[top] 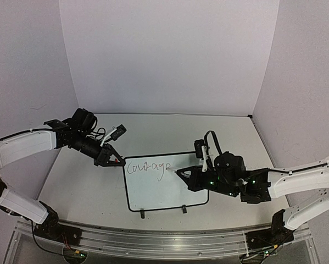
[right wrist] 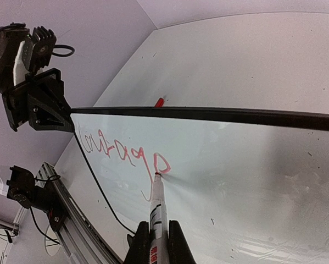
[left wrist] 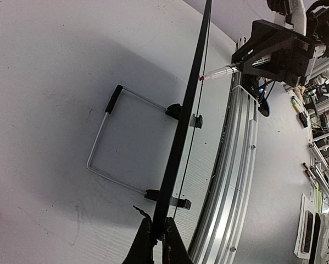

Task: Write a sentence on the whiteboard

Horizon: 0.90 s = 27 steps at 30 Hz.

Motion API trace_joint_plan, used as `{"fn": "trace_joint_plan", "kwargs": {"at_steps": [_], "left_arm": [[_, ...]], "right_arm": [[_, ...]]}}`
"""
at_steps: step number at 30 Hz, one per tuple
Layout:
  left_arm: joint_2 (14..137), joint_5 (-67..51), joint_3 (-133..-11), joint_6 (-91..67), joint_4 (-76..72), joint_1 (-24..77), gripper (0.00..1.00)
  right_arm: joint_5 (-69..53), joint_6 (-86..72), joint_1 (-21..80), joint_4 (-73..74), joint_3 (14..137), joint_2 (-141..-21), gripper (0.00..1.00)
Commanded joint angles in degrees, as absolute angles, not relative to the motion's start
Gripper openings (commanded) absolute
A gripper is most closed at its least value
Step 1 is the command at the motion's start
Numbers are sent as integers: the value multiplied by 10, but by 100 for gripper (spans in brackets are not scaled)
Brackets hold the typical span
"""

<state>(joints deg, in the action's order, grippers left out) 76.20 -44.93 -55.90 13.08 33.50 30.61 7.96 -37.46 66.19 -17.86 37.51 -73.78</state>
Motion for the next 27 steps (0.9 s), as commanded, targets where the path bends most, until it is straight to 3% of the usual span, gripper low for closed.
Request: {"fn": "trace_joint_plan", "kwargs": {"at_steps": [1, 27], "left_arm": [[775, -417, -565, 142, 342, 317, 0], [774, -413, -566, 142, 342, 317, 0]], "right_arm": [[83, -384, 661, -162, 368, -734, 0], [111, -356, 662, -95, 375, -678, 0]]}}
